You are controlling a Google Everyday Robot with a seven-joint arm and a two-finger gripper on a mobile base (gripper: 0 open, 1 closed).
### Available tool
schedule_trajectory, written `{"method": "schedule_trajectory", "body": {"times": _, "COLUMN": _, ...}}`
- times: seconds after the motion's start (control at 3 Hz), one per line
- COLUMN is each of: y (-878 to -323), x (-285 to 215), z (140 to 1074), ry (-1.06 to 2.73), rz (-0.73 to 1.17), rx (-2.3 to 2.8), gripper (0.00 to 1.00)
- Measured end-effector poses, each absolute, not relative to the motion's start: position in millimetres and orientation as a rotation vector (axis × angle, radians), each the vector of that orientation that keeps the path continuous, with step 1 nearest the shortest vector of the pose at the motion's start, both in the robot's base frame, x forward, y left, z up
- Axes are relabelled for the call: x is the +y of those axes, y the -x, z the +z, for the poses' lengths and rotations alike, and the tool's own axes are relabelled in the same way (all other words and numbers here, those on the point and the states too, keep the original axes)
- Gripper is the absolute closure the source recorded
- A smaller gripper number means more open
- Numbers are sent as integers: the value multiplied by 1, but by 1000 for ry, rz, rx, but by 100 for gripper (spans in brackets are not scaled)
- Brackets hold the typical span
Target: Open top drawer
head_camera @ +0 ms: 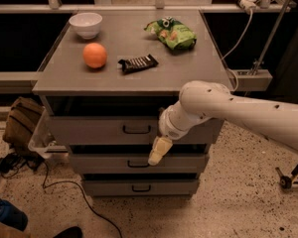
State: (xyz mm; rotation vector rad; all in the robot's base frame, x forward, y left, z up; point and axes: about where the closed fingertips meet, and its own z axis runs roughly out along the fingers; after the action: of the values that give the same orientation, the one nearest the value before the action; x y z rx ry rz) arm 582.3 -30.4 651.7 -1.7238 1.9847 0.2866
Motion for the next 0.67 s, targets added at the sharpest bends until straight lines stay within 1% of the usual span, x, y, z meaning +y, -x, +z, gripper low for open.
{"method": "schedule_trajectory", "body": {"times": 0.33, "y": -586, "x": -27, "z": 652, "ry": 1733, "rz": 303, "rx": 1985, "gripper": 0}}
{"method": "schedule_trajectory", "body": {"times": 0.67, "y": -575, "x": -23, "z": 654, "ry": 1756, "rz": 332, "rx": 1996, "gripper": 0}}
